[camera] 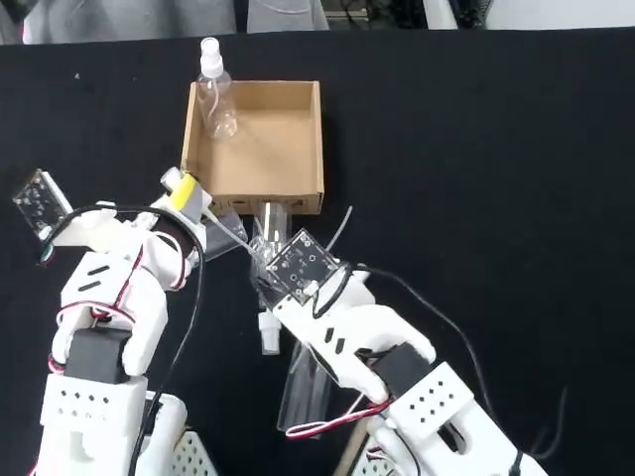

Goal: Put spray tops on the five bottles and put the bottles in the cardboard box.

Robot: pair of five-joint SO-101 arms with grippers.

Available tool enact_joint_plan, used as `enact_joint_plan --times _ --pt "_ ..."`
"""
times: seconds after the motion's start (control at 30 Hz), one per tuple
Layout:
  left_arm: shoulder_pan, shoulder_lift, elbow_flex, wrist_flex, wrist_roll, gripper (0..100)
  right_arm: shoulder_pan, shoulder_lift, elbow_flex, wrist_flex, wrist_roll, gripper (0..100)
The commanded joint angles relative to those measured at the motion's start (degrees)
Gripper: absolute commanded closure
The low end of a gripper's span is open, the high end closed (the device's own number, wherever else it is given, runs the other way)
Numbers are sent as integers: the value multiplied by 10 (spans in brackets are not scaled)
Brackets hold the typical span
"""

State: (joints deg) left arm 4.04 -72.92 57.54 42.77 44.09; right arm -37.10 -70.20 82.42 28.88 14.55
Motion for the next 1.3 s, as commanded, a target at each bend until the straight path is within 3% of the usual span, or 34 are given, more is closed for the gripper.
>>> enact_joint_plan --times 0.0,0.33,0.43,0.93,1.1,1.27 --pt "20 -8 -8 -11 -2 971 -4 -14 -11 -16 -4 931" --pt "97 -8 20 -15 -3 970 -3 -14 -11 -16 -6 931" --pt "124 -8 30 -16 -37 970 -3 -14 -11 -15 -9 931" --pt "133 -8 52 -35 -145 970 19 -14 -7 -14 -9 931" --pt "148 -8 51 -33 -152 970 19 -14 -7 -13 -9 931" --pt "146 -8 52 -29 -148 836 19 -14 0 -17 -5 931"
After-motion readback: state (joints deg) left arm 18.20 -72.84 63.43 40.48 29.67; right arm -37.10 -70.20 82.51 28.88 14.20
